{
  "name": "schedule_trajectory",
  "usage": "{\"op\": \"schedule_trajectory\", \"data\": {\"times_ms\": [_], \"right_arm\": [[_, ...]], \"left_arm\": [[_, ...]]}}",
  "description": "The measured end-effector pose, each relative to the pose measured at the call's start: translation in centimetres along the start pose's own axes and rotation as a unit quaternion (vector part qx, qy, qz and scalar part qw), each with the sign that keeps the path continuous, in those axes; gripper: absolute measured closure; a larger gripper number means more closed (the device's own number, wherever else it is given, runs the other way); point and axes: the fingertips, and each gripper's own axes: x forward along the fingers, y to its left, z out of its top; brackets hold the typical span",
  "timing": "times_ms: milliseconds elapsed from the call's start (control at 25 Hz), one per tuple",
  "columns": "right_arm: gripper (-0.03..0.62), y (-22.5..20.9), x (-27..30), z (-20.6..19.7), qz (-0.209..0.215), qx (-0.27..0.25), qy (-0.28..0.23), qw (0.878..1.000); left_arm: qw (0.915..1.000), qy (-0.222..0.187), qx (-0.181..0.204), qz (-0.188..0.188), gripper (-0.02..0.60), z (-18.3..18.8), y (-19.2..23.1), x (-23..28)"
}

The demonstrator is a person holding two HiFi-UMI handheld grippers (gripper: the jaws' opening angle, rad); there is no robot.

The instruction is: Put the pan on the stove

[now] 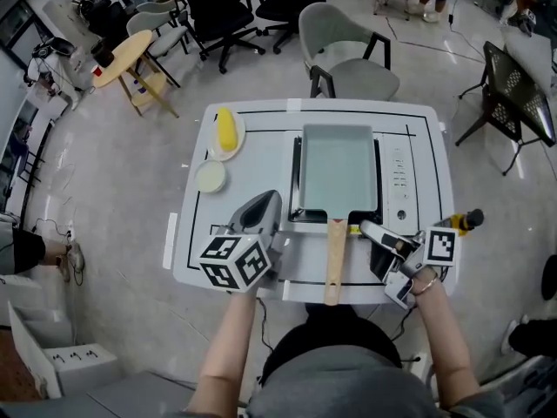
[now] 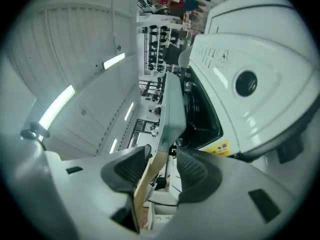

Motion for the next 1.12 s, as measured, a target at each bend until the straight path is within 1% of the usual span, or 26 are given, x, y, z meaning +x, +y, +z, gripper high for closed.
{"op": "schedule_trajectory", "data": {"times_ms": [200,400,480,600,720,920,1120], "right_arm": [[0.417,0.8,-2.0,1.9,-0.047,-0.075,-0.042,0.995],[0.442,2.6,-2.9,3.3,-0.085,-0.160,-0.074,0.981],[0.445,3.1,-3.3,4.0,-0.114,-0.207,-0.084,0.968],[0.461,4.1,-3.9,5.1,-0.155,-0.290,-0.103,0.939],[0.500,5.1,-4.1,5.6,-0.181,-0.342,-0.124,0.914],[0.520,5.7,-4.4,5.7,-0.210,-0.384,-0.141,0.888],[0.576,5.4,-4.8,5.7,-0.231,-0.402,-0.151,0.873]], "left_arm": [[0.9999,0.001,0.011,0.006,0.575,-0.1,-0.3,0.3],[0.9998,-0.001,0.019,0.010,0.575,-0.2,-0.6,0.2],[0.9996,-0.001,0.026,0.015,0.575,-0.3,-0.8,0.1],[0.9992,0.001,0.037,0.018,0.575,-0.3,-1.1,0.1],[0.9992,0.002,0.036,0.016,0.575,-0.4,-1.2,0.0],[0.9986,0.000,0.047,0.025,0.575,-0.4,-1.2,-0.1],[0.9981,-0.002,0.056,0.026,0.575,-0.2,-1.3,-0.1]]}}
